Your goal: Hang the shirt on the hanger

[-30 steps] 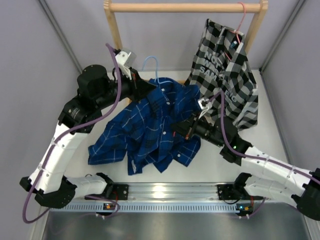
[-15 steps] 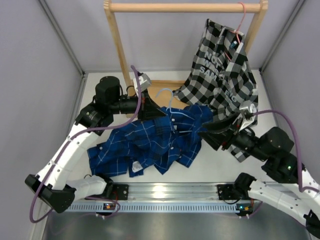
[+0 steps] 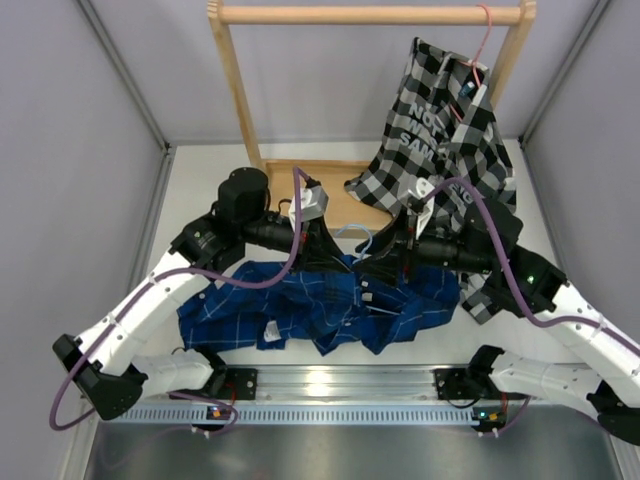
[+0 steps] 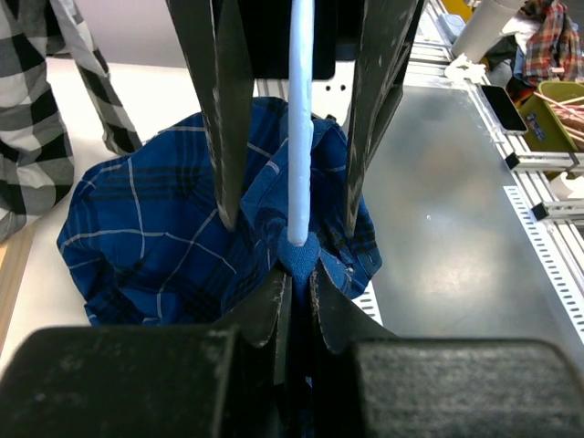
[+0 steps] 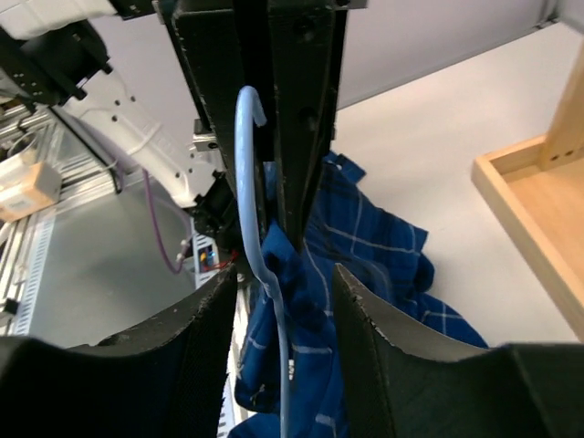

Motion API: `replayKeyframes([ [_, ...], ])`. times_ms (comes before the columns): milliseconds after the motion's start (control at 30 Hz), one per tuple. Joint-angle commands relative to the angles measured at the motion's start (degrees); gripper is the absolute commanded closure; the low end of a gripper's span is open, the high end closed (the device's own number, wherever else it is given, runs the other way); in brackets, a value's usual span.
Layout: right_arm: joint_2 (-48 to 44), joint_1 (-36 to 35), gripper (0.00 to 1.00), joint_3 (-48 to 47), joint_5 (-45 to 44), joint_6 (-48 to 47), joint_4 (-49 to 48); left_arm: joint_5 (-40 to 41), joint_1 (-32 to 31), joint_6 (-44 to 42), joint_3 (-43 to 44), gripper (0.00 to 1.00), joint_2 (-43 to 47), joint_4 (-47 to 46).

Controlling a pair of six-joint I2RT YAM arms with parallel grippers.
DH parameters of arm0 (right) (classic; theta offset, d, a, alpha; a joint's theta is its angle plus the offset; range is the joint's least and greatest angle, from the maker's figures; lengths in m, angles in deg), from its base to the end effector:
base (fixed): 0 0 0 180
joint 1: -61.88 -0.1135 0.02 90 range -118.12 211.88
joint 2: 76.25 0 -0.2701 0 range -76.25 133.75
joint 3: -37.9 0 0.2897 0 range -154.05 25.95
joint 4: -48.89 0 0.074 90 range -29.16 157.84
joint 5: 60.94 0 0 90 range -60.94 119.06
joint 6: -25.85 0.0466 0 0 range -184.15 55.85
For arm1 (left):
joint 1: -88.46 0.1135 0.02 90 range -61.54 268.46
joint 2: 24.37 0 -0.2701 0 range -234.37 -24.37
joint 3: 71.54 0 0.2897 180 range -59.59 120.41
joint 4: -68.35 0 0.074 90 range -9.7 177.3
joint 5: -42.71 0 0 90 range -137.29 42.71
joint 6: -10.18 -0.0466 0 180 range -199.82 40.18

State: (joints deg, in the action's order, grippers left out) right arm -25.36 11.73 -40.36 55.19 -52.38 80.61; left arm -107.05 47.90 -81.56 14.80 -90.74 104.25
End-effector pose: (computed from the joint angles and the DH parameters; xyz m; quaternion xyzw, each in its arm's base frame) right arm 0.1267 0.1839 0.4475 -0.3800 0.6242 0.4828 0.4825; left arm 0.1848 -0.2112 0.4331 0.5296 0.5373 -0.5486 0.3604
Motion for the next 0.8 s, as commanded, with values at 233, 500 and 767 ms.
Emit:
replayKeyframes([
  [233,0.9,-0.7,0.86,-0.4,6.0,1.0,-8.6,-4.7,-1.0,-3.1,-0.6,1.00,-0.3,-4.3],
  [500,0.5,-0.7,0.95,-0.8,3.8,0.9,-10.5,-4.3,-1.0,-3.4,-1.4,1.00,0.6,-4.3],
  [767,-1.2,-0.6,1.00,0.2,-6.1,-1.5,-7.3,17.4,-1.0,-0.3,-0.5,0.14,4.5,-4.3],
])
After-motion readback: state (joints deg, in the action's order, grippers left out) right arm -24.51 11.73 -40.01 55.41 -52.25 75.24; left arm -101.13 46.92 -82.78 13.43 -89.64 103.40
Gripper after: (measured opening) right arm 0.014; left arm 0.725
